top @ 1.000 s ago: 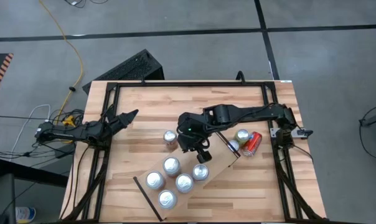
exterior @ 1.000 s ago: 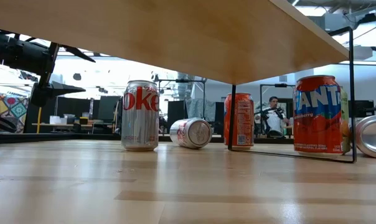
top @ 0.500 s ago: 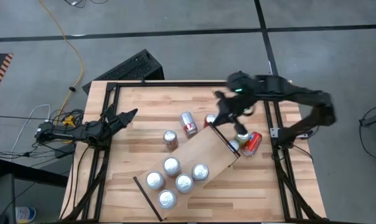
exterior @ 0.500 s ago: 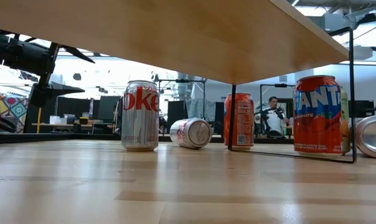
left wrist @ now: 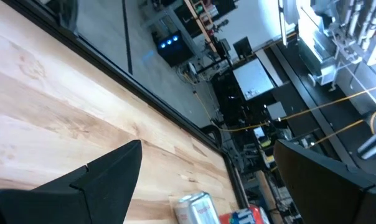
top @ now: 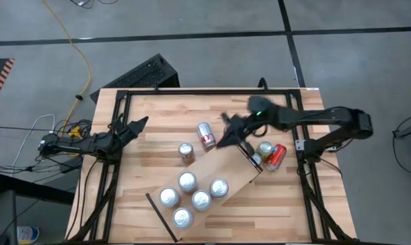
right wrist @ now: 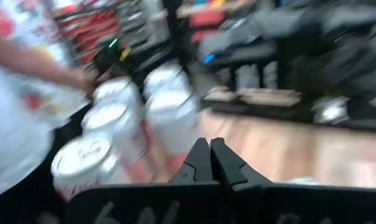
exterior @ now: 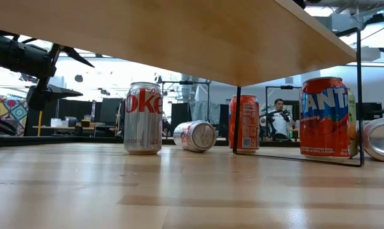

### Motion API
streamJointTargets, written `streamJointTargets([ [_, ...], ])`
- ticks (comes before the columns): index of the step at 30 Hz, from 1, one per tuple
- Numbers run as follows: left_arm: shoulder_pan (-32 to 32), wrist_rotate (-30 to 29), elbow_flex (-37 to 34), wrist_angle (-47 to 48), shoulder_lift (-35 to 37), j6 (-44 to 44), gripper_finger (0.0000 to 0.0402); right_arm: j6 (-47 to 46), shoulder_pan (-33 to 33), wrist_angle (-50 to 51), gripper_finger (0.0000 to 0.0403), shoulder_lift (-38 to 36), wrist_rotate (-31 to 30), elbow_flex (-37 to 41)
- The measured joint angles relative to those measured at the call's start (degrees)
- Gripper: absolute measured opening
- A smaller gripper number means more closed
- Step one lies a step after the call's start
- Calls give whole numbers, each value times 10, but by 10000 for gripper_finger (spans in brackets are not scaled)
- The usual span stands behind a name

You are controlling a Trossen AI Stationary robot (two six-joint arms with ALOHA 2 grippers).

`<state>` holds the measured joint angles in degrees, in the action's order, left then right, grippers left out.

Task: Place canned beverage on shelf
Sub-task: Adjust the orange white soda can on the shelf

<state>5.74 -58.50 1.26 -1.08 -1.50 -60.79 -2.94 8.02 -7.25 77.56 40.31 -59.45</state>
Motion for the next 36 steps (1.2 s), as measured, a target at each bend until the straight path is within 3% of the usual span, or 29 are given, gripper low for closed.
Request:
streamJointTargets([
  [8,0,-7,0,1,0,1,351,3,-32,-53,0,101,74,-7],
  [20,0,-7,0,1,0,1,351,1,-23,-53,0,202,216,-112],
  [27,0,-7,0,1,0,1,351,-17,-23,-44,0,249,231,-161],
  [36,0,-7,0,1,0,1,351,-17,-31,-30,0,251,218,-173],
])
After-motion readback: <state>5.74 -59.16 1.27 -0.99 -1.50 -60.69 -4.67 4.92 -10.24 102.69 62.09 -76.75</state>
